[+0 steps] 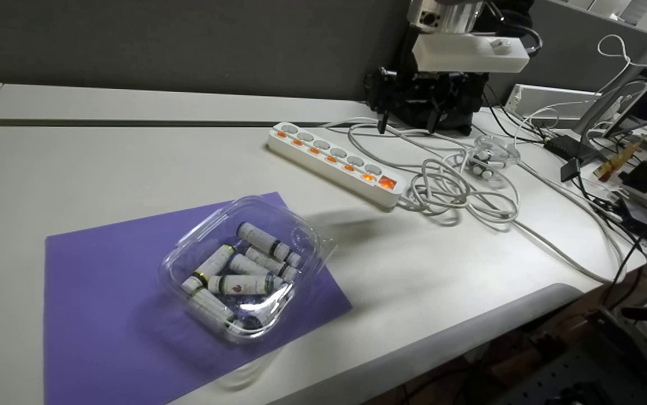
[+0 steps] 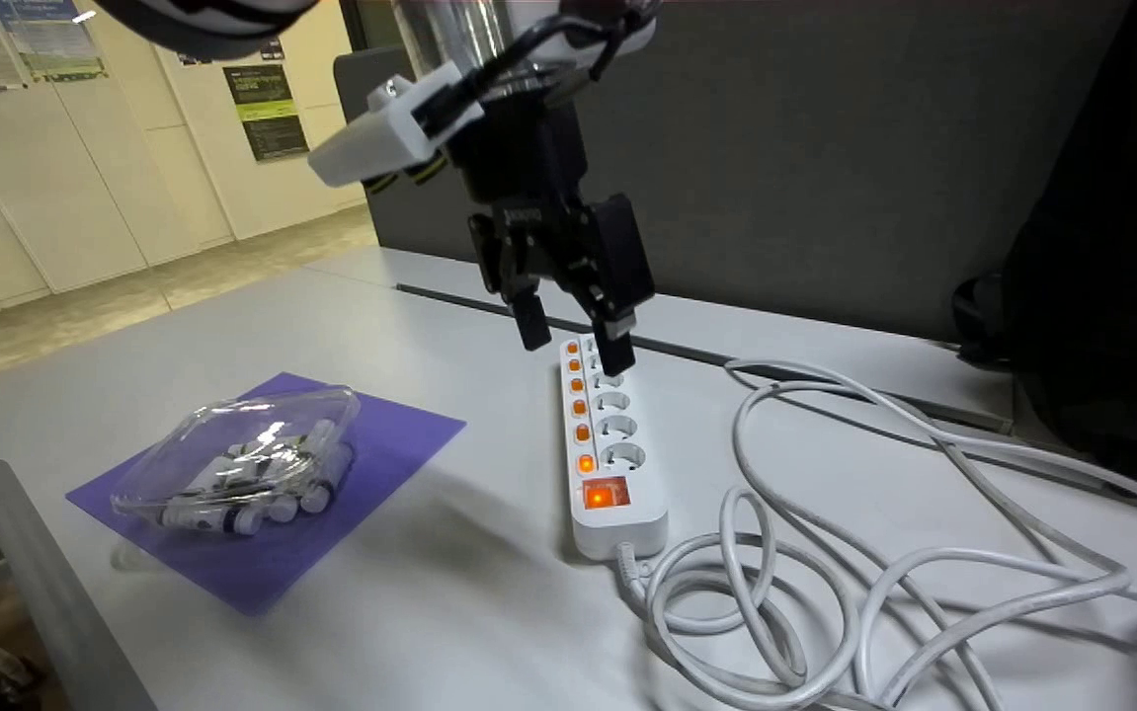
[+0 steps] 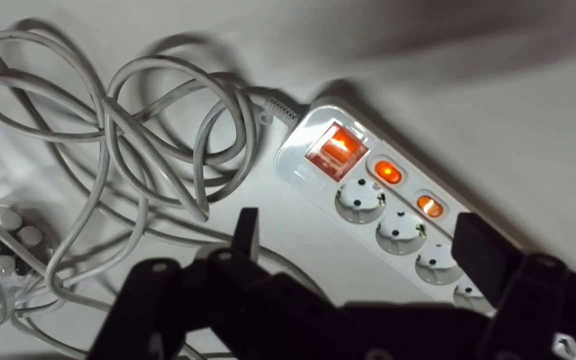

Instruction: Turn off the second switch from the right side of the adapter

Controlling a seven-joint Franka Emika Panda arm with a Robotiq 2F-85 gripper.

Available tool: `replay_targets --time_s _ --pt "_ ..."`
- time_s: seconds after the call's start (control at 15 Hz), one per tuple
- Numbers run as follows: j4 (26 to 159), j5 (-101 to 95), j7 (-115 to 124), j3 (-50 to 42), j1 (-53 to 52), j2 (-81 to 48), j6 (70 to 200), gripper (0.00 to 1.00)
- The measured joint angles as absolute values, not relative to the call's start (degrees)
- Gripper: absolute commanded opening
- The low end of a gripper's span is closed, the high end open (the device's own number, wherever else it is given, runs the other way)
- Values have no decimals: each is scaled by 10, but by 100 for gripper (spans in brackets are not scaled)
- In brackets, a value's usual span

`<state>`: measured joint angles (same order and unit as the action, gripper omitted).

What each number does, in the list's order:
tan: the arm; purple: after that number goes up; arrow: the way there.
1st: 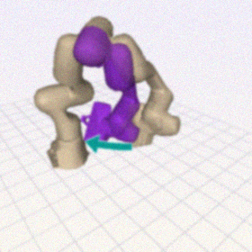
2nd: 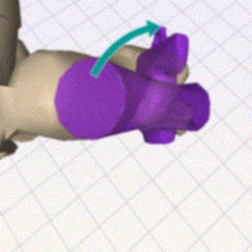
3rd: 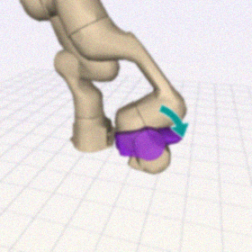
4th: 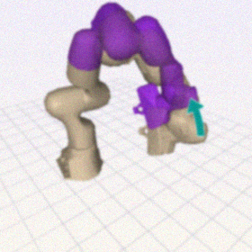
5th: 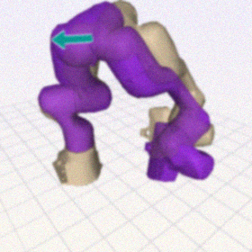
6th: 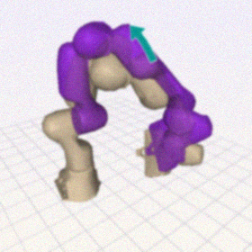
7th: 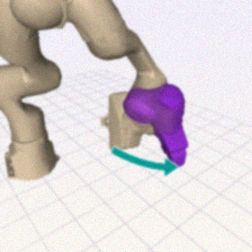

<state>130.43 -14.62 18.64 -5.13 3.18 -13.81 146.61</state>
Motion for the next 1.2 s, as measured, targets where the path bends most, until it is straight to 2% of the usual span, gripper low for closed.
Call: replay_targets --time_s 0.07,0.13,0.67,0.8,1.2 --pt "1300 -146 191 -57 30 -152 1470 71" --pt "1295 -146 193 -62 27 -165 1476 62" --pt "1250 -83 164 -65 15 -246 1488 6" --pt "1239 -60 148 -59 15 -260 1483 0" --pt "1206 -31 126 -53 15 -285 1466 0"
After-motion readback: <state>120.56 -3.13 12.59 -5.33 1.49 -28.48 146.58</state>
